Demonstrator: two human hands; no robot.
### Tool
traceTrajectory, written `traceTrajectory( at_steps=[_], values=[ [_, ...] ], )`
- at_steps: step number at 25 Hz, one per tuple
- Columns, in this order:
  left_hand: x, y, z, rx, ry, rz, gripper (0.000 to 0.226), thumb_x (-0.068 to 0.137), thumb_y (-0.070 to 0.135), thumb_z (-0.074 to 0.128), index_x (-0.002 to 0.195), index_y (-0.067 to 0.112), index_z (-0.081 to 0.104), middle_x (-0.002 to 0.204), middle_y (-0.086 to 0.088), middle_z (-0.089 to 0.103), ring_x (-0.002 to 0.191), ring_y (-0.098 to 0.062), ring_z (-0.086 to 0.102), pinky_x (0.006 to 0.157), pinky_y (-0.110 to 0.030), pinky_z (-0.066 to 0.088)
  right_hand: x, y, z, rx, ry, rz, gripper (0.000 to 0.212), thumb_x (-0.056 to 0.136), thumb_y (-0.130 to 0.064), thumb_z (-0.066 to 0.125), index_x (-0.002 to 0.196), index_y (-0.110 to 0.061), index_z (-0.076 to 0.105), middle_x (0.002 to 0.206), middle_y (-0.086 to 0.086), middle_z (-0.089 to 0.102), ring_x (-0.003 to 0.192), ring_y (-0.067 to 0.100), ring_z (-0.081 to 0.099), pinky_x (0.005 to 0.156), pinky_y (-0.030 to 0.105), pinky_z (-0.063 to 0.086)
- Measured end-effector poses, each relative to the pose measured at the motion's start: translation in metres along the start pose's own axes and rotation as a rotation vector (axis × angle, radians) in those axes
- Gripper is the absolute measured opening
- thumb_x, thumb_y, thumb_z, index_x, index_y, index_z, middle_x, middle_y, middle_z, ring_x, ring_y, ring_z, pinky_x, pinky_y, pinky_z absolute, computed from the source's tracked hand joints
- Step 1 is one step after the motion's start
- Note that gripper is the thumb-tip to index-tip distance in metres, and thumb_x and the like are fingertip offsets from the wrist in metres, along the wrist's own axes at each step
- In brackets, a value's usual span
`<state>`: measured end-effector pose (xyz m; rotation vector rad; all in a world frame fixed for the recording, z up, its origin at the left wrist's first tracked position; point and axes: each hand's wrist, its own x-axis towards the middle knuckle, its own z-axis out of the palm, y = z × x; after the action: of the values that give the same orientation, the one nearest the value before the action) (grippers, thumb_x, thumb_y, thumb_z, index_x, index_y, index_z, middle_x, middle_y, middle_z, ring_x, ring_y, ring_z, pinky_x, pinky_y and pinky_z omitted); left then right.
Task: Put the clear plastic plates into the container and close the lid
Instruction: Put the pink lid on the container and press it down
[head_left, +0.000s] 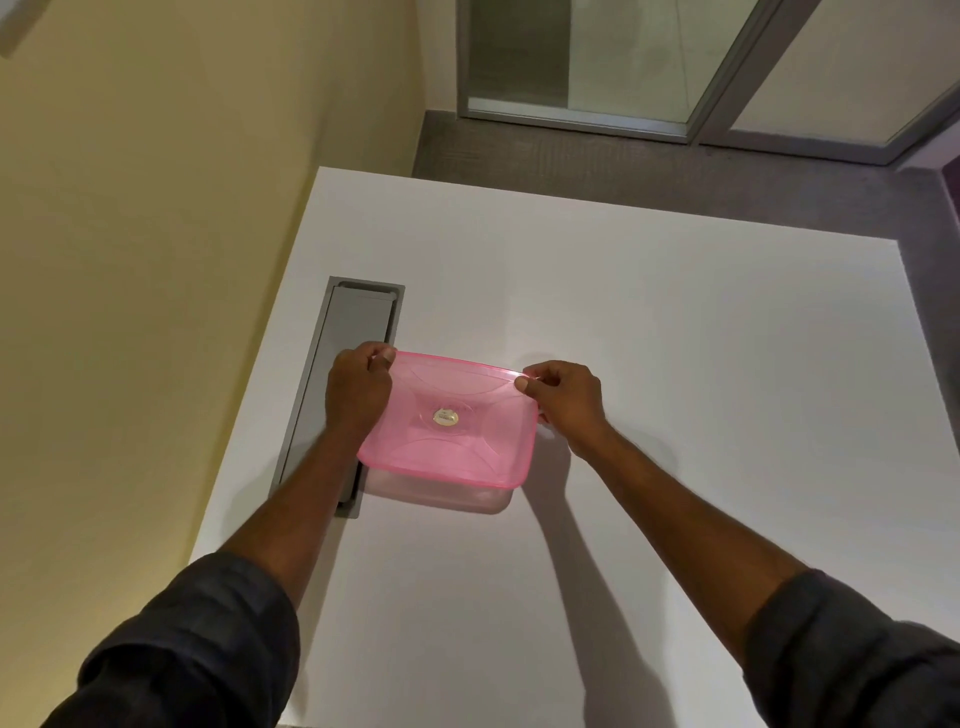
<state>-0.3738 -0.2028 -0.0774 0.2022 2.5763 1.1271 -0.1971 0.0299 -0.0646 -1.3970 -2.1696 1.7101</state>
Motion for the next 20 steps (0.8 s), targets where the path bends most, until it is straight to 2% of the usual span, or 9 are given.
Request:
traceTrajectory(
  at_steps=[3,6,9,12,14,18,20],
  values=[
    [0.003,0.000,0.006,-0.003,0.026,-0.027,0.032,0.109,0.027,0.052,0.113,0.010,0.080,0.111,-0.018,0.072,0.101,-0.036,0.068,0.083,-0.036,0.047,0.003,-0.003,-0.002,0.006,-0.020,0.026,0.019,0.082,-0.025,0.091,0.098,-0.017,0.084,0.093,0.004,0.082,0.086,0.029,0.081,0.071,0.045,0.071],
    [0.000,-0.001,0.013,0.020,0.071,-0.050,0.031,0.110,0.024,0.051,0.114,0.008,0.077,0.115,-0.019,0.068,0.104,-0.037,0.067,0.087,-0.040,0.050,0.006,-0.006,-0.002,-0.010,-0.042,0.050,0.018,0.082,-0.025,0.091,0.095,-0.017,0.083,0.093,0.004,0.082,0.081,0.024,0.079,0.070,0.043,0.070],
    [-0.005,-0.002,0.018,0.079,0.120,-0.047,0.029,0.111,0.024,0.048,0.116,0.011,0.073,0.118,-0.017,0.065,0.099,-0.031,0.061,0.084,-0.039,0.045,0.011,-0.009,-0.001,-0.045,-0.049,0.075,0.012,0.083,-0.022,0.091,0.088,-0.013,0.084,0.087,0.005,0.082,0.074,0.020,0.076,0.068,0.040,0.070],
    [-0.008,-0.002,0.019,0.136,0.147,-0.007,0.027,0.110,0.021,0.046,0.114,0.014,0.071,0.115,-0.015,0.063,0.091,-0.023,0.053,0.078,-0.037,0.042,0.015,-0.013,-0.002,-0.006,-0.058,0.159,0.016,0.080,-0.018,0.093,0.085,-0.007,0.083,0.078,0.003,0.080,0.064,0.015,0.074,0.058,0.029,0.065],
    [-0.009,-0.002,0.019,0.160,0.150,0.012,0.027,0.110,0.018,0.045,0.113,0.014,0.072,0.114,-0.015,0.063,0.089,-0.022,0.053,0.076,-0.036,0.042,0.019,-0.017,-0.004,0.024,-0.067,0.225,0.017,0.078,-0.014,0.095,0.085,-0.006,0.083,0.076,0.002,0.080,0.064,0.014,0.075,0.055,0.023,0.061],
    [-0.009,-0.004,0.021,0.153,0.151,0.008,0.027,0.110,0.018,0.045,0.113,0.014,0.072,0.115,-0.013,0.063,0.089,-0.020,0.053,0.077,-0.036,0.043,0.026,-0.020,-0.004,0.061,-0.078,0.294,0.017,0.074,-0.008,0.096,0.084,-0.005,0.083,0.080,0.008,0.083,0.075,0.023,0.080,0.072,0.036,0.069],
    [-0.007,-0.006,0.022,0.141,0.148,0.000,0.028,0.110,0.019,0.045,0.113,0.014,0.073,0.116,-0.012,0.064,0.090,-0.019,0.053,0.078,-0.036,0.043,0.026,-0.021,-0.003,0.082,-0.066,0.300,0.016,0.071,-0.003,0.096,0.081,-0.002,0.083,0.075,0.009,0.082,0.074,0.026,0.081,0.072,0.040,0.070]
  ],
)
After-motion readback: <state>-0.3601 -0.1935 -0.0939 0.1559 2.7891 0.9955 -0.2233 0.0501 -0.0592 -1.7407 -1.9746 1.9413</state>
